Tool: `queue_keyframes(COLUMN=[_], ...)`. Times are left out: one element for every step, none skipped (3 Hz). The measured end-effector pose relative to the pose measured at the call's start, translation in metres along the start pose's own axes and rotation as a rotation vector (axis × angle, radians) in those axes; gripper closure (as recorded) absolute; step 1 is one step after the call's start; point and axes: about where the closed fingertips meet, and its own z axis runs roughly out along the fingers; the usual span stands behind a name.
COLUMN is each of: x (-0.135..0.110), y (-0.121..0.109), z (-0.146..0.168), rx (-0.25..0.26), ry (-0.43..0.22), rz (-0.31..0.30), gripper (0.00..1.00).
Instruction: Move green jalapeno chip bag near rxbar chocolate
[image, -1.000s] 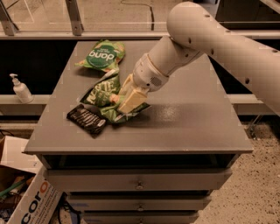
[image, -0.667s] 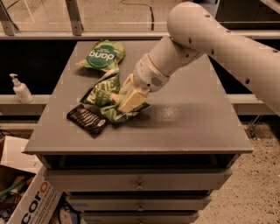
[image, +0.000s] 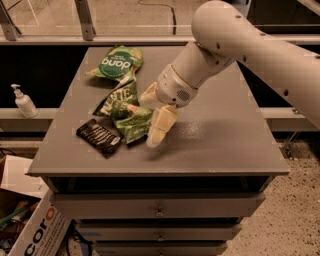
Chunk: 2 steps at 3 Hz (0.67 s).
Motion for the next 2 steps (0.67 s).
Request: queue_keyframes(x=[0.001, 0.0], y=[0.003, 0.004], z=[-0.008, -0.03], rx=[-0.005, 0.006], ry=[-0.005, -0.045], rz=[0.014, 0.04], gripper=[0.0, 0.0])
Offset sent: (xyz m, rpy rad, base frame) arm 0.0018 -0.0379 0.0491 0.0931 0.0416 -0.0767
